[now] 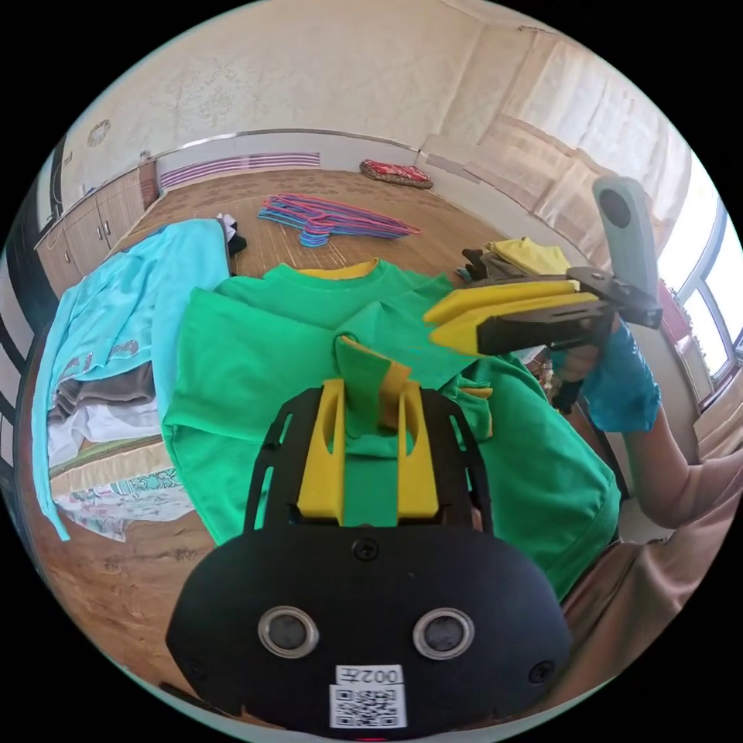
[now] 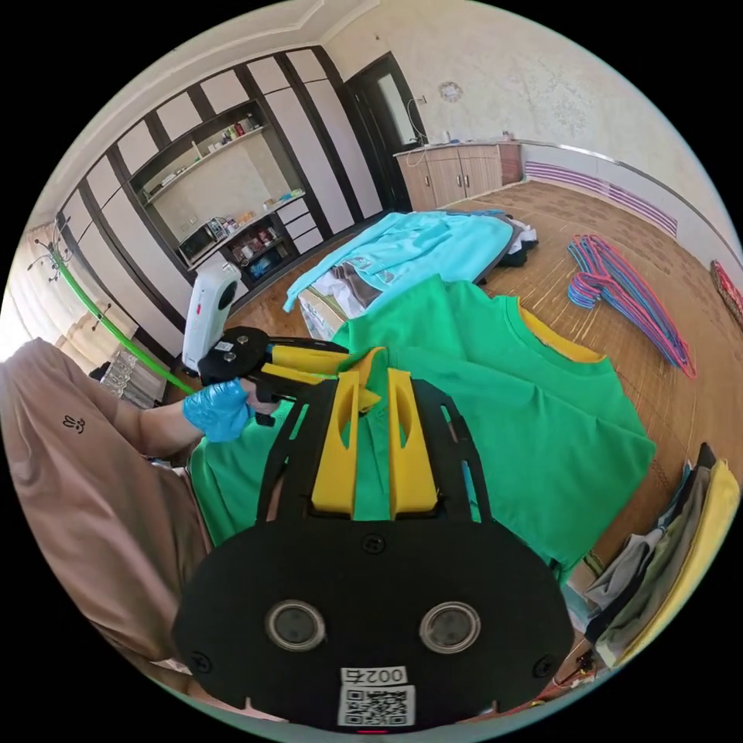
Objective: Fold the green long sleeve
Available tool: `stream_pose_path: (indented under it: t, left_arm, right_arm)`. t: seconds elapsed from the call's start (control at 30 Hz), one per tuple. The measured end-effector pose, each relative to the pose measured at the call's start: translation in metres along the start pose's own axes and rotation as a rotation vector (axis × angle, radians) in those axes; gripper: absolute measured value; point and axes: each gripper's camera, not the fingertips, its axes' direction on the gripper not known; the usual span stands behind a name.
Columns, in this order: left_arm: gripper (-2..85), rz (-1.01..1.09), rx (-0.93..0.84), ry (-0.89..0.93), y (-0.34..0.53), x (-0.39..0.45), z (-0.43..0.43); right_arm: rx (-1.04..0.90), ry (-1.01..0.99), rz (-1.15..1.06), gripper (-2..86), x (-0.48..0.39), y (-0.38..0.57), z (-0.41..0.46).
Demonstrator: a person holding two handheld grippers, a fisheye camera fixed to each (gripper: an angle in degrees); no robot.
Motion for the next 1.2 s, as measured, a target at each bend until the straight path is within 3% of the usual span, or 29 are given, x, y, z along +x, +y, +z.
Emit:
stream_pose_path:
  t: [0.17,0.33,0.5,0.77,1.2]
  left_arm:
    - [4.8,-0.065,0.014,-0.043,-0.013,-0.021,-0.016]
    - [1.3,-0.098,-0.083,-0.141,-0.021,-0.04,-0.009]
    - [-0.3,-0.136,-0.125,-0.262,-0.026,-0.051,-0.001]
    - [7.2,-0.078,-0.058,-0.088,-0.036,-0.042,-0.011]
    - [9.8,-0.099,-0.216,-0.198,-0.047,-0.034,0.022]
  right_arm:
    - [-0.113,0.126,0.026,8.5,-0.006,0.032,0.018]
    - [-0.148,0.117,0.074,9.4,-0.007,0.055,0.032]
    - [-0.137,0.248,0.106,9.6,-0.01,0.078,0.031]
    - [-0.087,0.612,0.28,10.0,0.012,0.151,0.002]
    - [-0.038,0.722,0.292,6.7,0.017,0.191,0.027]
